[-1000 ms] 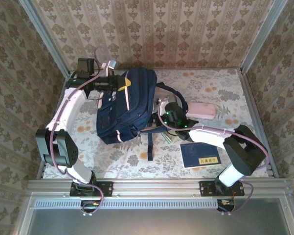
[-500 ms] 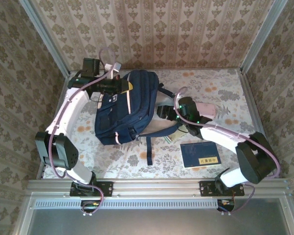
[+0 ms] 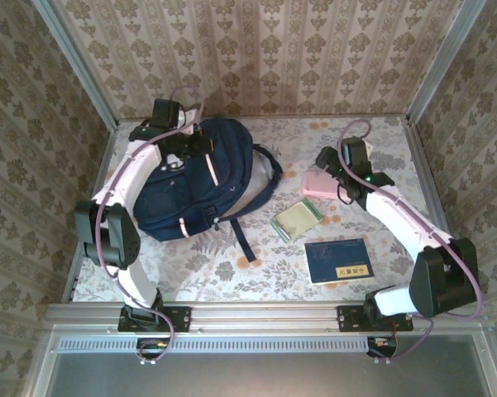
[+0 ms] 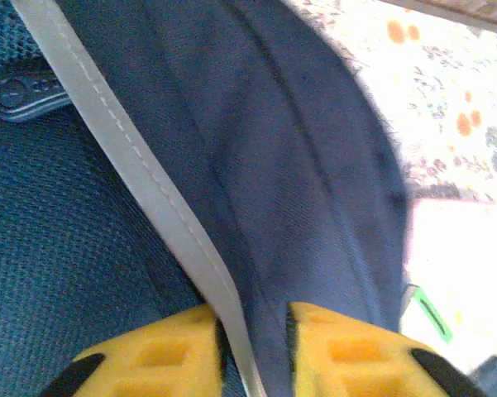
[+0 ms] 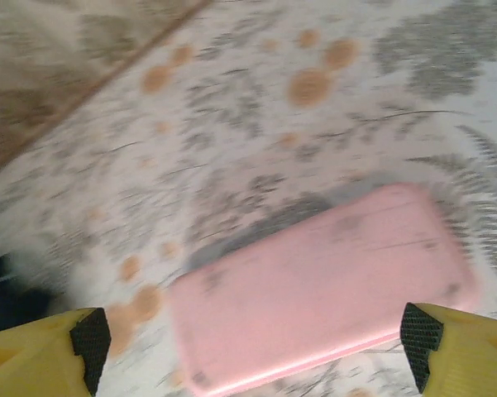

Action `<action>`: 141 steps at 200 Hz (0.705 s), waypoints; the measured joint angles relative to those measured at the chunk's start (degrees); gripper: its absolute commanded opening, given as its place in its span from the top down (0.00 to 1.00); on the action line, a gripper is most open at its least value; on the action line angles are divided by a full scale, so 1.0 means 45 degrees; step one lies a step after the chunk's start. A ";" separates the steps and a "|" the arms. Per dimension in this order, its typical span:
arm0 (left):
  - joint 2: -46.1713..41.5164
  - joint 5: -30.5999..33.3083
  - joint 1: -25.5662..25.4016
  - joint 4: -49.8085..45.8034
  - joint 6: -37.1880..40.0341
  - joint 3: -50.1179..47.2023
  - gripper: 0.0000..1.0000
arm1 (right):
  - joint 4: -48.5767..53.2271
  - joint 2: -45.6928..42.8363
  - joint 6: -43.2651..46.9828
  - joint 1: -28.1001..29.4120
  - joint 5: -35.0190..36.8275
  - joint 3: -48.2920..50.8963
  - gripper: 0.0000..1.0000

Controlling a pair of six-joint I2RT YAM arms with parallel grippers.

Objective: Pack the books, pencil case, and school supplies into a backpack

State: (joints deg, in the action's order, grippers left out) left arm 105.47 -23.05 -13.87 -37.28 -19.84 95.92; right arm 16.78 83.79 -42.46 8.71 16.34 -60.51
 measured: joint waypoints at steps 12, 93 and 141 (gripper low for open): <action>0.0602 0.0092 -0.0194 -0.0083 -0.0078 0.0520 0.50 | 0.0136 0.0563 0.0010 -0.0554 0.0000 -0.0175 0.04; 0.2453 -0.1083 -0.3963 0.1054 -0.1914 0.3109 0.42 | 0.0432 0.5780 0.2293 -0.2715 -0.3123 -0.4396 0.05; 0.3128 -0.1598 -0.4677 0.2696 -0.3483 0.1671 0.42 | 0.0835 0.7941 0.2832 -0.2948 -0.5076 -0.6518 0.05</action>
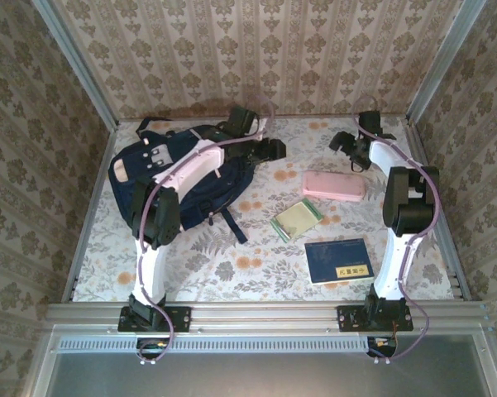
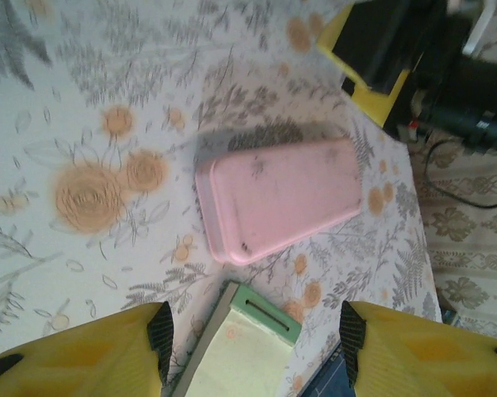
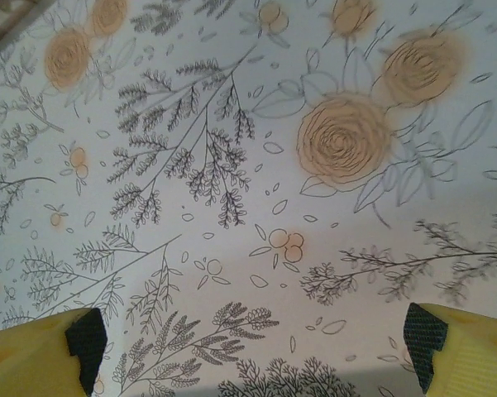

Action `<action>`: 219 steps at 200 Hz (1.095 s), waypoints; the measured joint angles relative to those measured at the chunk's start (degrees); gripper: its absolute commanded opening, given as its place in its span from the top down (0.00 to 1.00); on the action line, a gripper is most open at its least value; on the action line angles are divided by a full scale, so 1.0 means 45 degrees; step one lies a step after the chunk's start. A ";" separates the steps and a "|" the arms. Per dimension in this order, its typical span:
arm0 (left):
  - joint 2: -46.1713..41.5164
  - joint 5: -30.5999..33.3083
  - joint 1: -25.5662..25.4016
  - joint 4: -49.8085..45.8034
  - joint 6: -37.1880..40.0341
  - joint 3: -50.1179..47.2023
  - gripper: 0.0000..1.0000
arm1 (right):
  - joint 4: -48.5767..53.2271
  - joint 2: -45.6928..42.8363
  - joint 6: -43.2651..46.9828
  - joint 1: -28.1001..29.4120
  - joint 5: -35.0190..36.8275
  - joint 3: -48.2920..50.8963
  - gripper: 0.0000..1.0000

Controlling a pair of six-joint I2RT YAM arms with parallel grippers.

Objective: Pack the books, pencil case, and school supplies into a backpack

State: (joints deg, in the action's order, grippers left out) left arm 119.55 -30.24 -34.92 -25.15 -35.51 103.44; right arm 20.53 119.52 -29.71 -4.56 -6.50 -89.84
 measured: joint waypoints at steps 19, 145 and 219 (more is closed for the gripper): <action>0.0000 -0.0044 -0.0107 0.0486 -0.0364 -0.0913 0.41 | 0.0238 0.0369 -0.0053 -0.0049 -0.0563 -0.0010 0.05; -0.1341 0.0107 -0.0053 0.1957 -0.0704 -0.4391 0.41 | -0.0180 -0.2987 -0.0486 0.1316 -0.0942 0.5173 0.03; -0.2278 0.0092 0.0301 0.2108 -0.0690 -0.5294 0.41 | 0.0806 -0.3808 0.0641 0.4163 0.1404 0.5741 0.00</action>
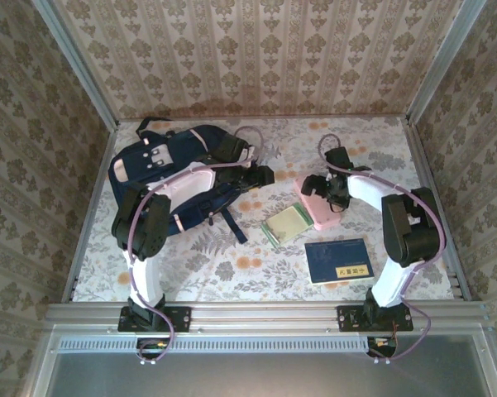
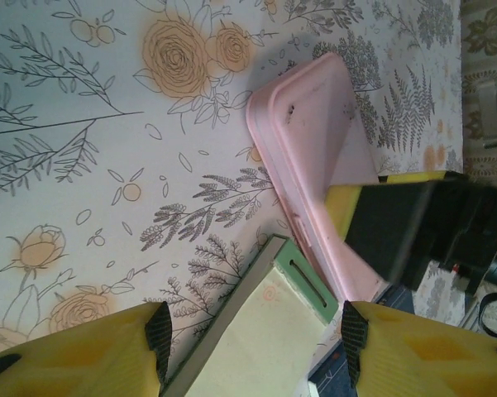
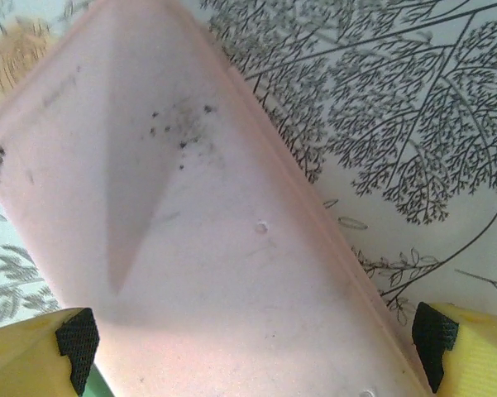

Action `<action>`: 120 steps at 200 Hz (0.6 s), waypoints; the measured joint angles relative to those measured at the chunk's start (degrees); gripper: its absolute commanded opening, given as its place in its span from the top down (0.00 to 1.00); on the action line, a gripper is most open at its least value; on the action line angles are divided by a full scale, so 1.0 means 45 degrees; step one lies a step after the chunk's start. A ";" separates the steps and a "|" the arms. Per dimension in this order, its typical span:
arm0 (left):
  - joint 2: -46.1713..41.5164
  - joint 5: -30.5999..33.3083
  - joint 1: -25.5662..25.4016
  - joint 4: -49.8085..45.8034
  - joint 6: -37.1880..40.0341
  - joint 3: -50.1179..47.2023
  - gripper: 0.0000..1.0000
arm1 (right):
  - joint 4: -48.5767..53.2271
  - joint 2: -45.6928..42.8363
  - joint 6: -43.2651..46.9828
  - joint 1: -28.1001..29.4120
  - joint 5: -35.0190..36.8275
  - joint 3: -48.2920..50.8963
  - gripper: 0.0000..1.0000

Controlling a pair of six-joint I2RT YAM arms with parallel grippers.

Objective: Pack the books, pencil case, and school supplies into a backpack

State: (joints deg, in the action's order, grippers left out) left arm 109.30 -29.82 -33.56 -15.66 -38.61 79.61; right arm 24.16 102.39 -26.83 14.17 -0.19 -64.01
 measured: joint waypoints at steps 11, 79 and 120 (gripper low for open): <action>-0.0053 -0.0005 0.0063 0.0005 0.0000 -0.0058 0.41 | 0.0165 0.0214 0.0287 0.0355 0.0355 -0.0335 0.00; -0.0097 -0.0194 0.0233 0.0170 0.0005 -0.0573 0.42 | 0.0287 0.0364 0.0981 0.0831 0.0918 -0.0665 0.00; -0.0238 -0.0369 0.0233 0.0233 0.0015 -0.0704 0.42 | 0.0311 -0.0257 0.1423 0.0811 0.0447 -0.0092 0.00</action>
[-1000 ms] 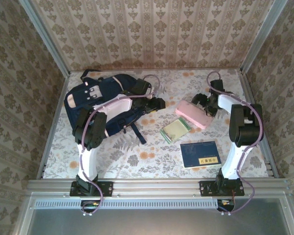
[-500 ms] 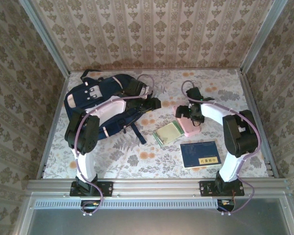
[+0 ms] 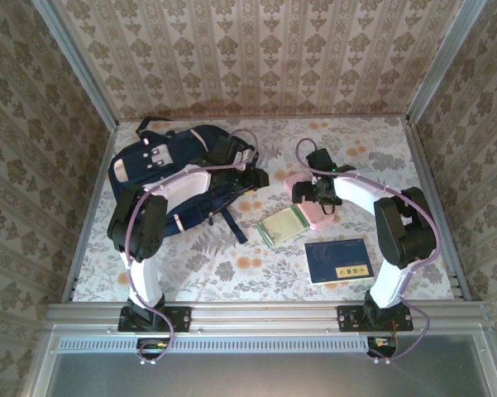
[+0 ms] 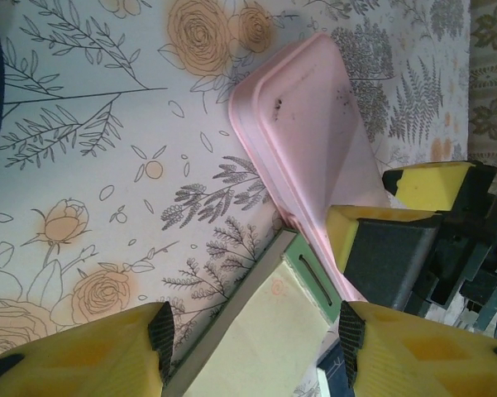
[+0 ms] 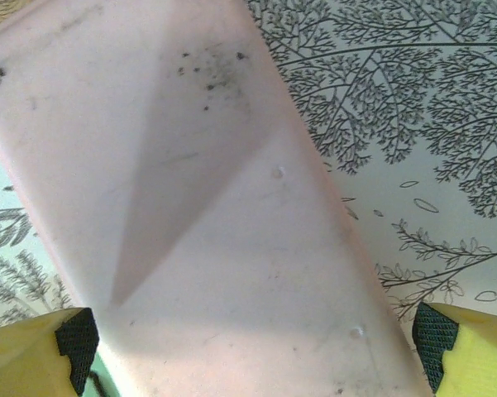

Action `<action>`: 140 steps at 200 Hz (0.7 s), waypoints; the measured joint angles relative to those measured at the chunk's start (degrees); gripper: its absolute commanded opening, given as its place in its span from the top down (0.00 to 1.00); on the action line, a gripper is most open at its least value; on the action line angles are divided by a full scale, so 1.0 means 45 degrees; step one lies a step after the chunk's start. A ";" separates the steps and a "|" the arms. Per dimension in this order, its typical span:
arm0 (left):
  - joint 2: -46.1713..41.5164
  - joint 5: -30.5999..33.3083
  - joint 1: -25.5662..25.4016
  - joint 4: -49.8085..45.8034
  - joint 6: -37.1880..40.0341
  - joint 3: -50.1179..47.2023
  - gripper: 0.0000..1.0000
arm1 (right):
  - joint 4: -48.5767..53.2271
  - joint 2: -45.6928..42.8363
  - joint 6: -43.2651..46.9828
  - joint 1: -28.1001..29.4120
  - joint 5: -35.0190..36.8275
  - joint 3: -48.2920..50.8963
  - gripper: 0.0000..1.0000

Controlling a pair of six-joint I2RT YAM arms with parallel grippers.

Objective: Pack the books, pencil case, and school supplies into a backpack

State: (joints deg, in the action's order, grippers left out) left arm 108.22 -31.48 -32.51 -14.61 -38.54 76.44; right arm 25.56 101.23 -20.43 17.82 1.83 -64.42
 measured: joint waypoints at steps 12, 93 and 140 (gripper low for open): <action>-0.0058 -0.0068 0.0010 0.0019 0.0044 0.0000 0.43 | -0.0010 -0.0005 0.0180 -0.0049 -0.0316 0.0019 0.00; -0.0185 -0.0772 0.0083 0.0155 0.0539 0.0000 0.44 | -0.0204 0.0000 0.0894 -0.0112 -0.1802 0.0335 0.01; -0.0185 -0.1433 0.0083 0.0573 0.0607 -0.0291 0.44 | 0.0568 0.0029 0.2351 0.0223 -0.1797 0.0219 0.00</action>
State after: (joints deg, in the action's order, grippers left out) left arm 107.39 -37.93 -32.14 -12.03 -35.81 75.13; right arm 28.12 101.36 -9.85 18.83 -6.26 -63.44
